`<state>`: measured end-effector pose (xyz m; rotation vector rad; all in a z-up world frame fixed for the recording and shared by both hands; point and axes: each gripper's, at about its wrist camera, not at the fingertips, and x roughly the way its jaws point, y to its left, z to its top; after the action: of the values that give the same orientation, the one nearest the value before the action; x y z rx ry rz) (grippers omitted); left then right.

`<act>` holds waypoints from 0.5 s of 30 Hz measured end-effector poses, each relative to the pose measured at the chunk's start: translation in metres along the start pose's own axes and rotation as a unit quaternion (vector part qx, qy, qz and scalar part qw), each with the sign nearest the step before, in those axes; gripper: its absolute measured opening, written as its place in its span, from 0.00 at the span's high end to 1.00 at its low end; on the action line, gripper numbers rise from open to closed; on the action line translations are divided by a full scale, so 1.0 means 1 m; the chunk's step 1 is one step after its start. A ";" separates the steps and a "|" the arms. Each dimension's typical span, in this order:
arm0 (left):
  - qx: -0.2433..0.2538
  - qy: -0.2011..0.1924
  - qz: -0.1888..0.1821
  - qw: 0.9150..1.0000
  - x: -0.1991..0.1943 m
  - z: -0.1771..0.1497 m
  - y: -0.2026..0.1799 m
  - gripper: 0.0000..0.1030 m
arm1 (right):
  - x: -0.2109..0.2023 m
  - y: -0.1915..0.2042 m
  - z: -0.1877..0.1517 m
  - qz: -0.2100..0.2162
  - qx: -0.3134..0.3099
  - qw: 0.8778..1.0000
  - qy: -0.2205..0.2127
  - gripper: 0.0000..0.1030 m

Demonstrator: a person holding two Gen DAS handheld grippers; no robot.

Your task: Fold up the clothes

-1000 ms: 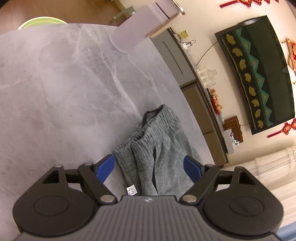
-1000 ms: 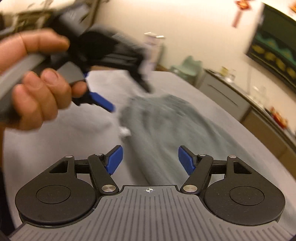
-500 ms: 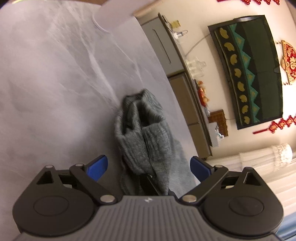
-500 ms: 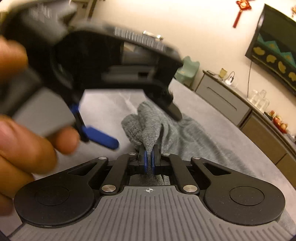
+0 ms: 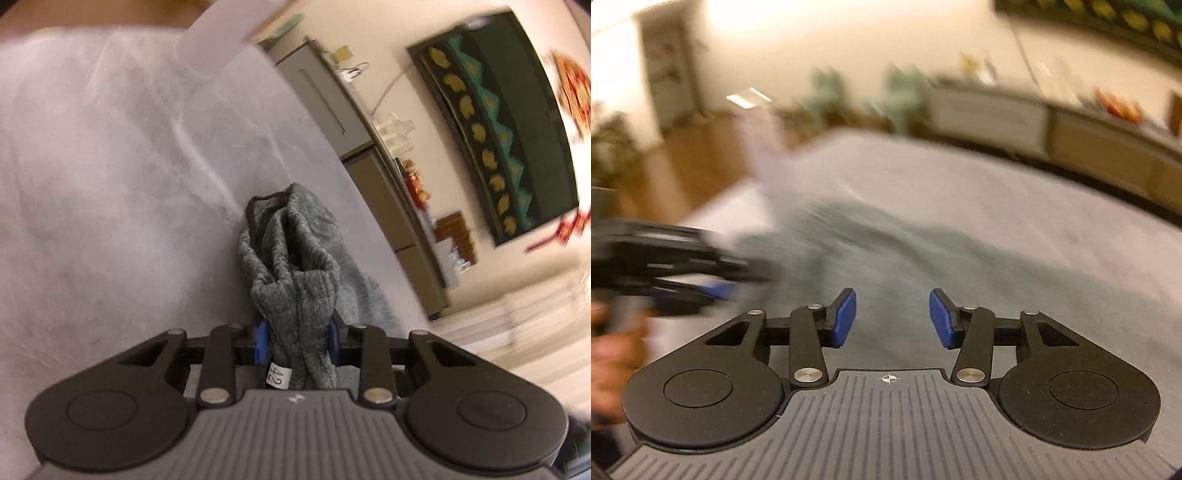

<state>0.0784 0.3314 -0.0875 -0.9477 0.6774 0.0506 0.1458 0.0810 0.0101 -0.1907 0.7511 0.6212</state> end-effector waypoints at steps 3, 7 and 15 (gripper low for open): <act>0.114 -0.032 0.055 0.991 -0.010 -0.016 -0.035 0.74 | 0.043 -0.026 -0.010 -0.040 0.012 0.996 0.073 0.64; 0.285 -0.083 0.124 0.947 -0.014 -0.054 -0.089 0.74 | 0.047 -0.050 0.008 -0.007 0.063 0.994 0.087 0.58; 0.484 -0.123 0.180 0.848 0.006 -0.132 -0.147 0.74 | 0.027 0.000 0.096 0.106 -0.028 0.990 0.084 0.10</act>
<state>0.0631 0.1418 -0.0352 0.1729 0.5287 0.1444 0.2161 0.1295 0.0612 -0.2171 0.9249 0.8367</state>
